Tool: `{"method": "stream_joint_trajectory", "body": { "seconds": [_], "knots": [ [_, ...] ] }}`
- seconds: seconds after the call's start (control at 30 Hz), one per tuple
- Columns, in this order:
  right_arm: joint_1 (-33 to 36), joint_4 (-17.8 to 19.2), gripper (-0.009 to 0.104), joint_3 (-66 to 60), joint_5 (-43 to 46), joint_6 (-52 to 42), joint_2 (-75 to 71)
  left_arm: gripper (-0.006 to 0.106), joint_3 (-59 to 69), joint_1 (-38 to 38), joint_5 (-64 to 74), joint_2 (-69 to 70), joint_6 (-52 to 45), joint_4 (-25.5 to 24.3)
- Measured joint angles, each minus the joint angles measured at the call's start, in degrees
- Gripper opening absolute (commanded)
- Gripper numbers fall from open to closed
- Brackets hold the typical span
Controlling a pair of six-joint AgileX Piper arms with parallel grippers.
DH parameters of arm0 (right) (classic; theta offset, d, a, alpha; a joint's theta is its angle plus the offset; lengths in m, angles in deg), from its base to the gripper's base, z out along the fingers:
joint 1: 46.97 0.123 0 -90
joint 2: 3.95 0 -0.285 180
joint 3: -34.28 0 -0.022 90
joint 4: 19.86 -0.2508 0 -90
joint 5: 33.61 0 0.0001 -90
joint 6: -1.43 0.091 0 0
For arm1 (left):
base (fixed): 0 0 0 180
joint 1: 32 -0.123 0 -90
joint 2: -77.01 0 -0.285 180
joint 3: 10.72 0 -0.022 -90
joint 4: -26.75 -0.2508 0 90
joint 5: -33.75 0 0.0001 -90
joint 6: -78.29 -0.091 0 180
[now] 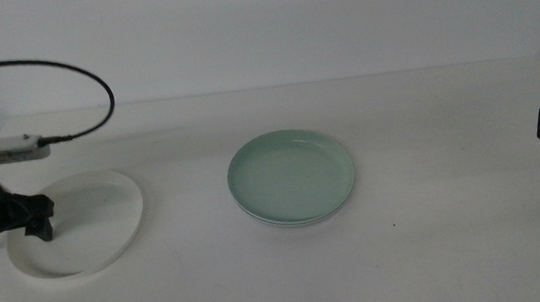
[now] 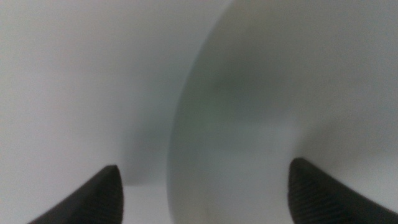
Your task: Stack the three bowls on top of each other.
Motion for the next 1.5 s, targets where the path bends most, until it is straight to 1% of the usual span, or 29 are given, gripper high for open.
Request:
{"method": "stream_joint_trajectory", "body": {
  "seconds": [0.13, 0.23, 0.37, 0.47, 0.63, 0.73, 0.83, 0.9, 1.1, 1.2, 1.37, 1.43, 1.5],
  "knots": [
    [0.00, 0.00, 0.055, 0.00, 0.00, 0.00, 0.00, 0.056, -0.54, 0.00, -0.65, -0.90, 0.35, 1.35],
    [0.00, 0.00, 0.055, 0.00, 0.00, 0.00, 0.00, 0.036, -0.73, 0.00, -1.08, -1.15, 0.66, 1.82],
    [0.00, 0.00, 0.055, 0.00, 0.00, 0.00, 0.00, 0.002, -1.01, -0.17, -1.23, -1.27, 0.79, 1.10],
    [0.00, 0.00, 0.055, 0.00, 0.00, 0.00, 0.00, 0.000, -1.10, -0.14, -0.09, -0.29, 2.00, 0.90],
    [0.00, 0.00, 0.055, 0.00, 0.00, 0.00, 0.00, 0.000, -2.34, 1.82, 5.19, 6.01, 2.61, 4.87],
    [0.00, 0.00, 0.055, 0.00, 0.00, 0.00, 0.00, 0.000, -4.63, 6.07, 7.15, 10.32, 2.61, 7.29],
    [0.00, 0.00, 0.055, 0.00, 0.00, 0.00, 0.00, 0.000, -7.61, 12.08, 7.65, 12.00, 2.80, 10.13],
    [0.00, 0.00, 0.055, 0.00, 0.00, 0.00, 0.00, 0.000, -9.23, 16.68, 7.35, 11.37, 3.76, 11.25],
    [0.00, 0.00, 0.055, 0.00, 0.00, 0.00, 0.00, 0.000, -13.84, 27.25, 4.31, 4.98, 7.75, 11.95],
    [0.00, 0.00, 0.055, 0.00, 0.00, 0.00, 0.00, 0.000, -16.01, 29.99, 2.52, 0.72, 9.33, 12.02],
    [0.00, 0.00, 0.055, 0.00, 0.00, 0.00, 0.00, 0.001, -18.35, 31.61, -0.57, -4.44, 10.17, 13.04],
    [0.00, 0.00, 0.055, 0.00, 0.00, 0.00, 0.00, 0.003, -18.55, 31.74, -2.02, -5.76, 10.11, 14.26],
    [0.00, 0.00, 0.055, 0.00, 0.00, 0.00, 0.00, 0.009, -18.66, 31.79, -3.13, -6.74, 9.65, 15.55]
  ]
}}
